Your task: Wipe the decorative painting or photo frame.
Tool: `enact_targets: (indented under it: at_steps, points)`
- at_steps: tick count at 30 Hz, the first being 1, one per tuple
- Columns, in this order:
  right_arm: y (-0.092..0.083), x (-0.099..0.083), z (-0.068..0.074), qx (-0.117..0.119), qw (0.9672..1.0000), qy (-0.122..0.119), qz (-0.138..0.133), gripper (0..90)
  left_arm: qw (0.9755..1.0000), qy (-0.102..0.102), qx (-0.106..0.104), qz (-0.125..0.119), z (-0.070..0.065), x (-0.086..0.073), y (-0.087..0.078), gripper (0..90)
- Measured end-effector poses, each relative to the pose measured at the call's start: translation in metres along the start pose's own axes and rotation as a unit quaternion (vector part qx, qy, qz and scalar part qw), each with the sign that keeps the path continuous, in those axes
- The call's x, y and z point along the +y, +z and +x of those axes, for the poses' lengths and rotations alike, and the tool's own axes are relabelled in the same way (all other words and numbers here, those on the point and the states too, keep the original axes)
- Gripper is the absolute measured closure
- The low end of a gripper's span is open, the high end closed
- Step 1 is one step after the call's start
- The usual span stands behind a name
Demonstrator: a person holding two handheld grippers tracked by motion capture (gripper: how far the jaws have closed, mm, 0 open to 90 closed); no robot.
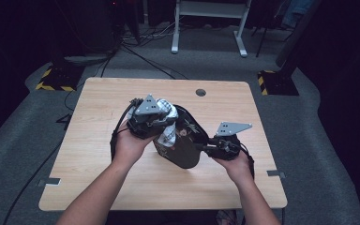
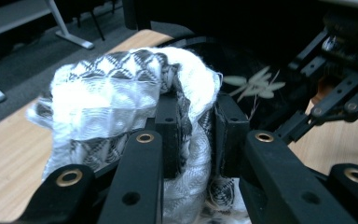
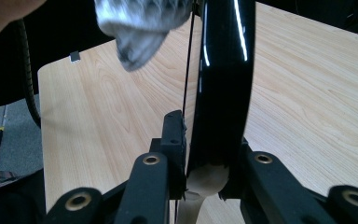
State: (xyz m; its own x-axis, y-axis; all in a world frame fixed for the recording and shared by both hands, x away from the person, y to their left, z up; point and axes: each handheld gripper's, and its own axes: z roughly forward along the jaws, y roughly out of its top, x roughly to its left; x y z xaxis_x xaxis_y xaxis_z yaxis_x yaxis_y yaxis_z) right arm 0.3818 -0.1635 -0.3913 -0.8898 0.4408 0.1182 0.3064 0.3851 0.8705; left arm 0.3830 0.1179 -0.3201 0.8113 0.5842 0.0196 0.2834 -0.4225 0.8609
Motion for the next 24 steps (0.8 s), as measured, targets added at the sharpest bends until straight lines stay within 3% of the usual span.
enact_targets:
  at_steps: [4, 9, 13, 24]
  points:
    - [0.000, 0.000, 0.001, -0.004, 1.0000, -0.001, 0.002, 77.2, 0.9999, -0.001, -0.002, 0.010, -0.002, -0.006, 0.006, 75.5]
    - [0.000, 0.001, 0.001, -0.005, 1.0000, -0.002, 0.003, 77.2, 1.0000, 0.003, -0.006, 0.005, -0.004, 0.005, 0.002, 75.5]
    - [0.001, 0.001, 0.002, -0.005, 1.0000, -0.004, 0.003, 77.3, 0.9998, 0.019, -0.003, 0.006, -0.009, 0.014, 0.000, 75.4]
    - [0.001, 0.001, 0.002, -0.007, 1.0000, -0.001, 0.004, 77.3, 0.9996, 0.015, -0.015, 0.021, -0.012, -0.002, 0.012, 75.5]
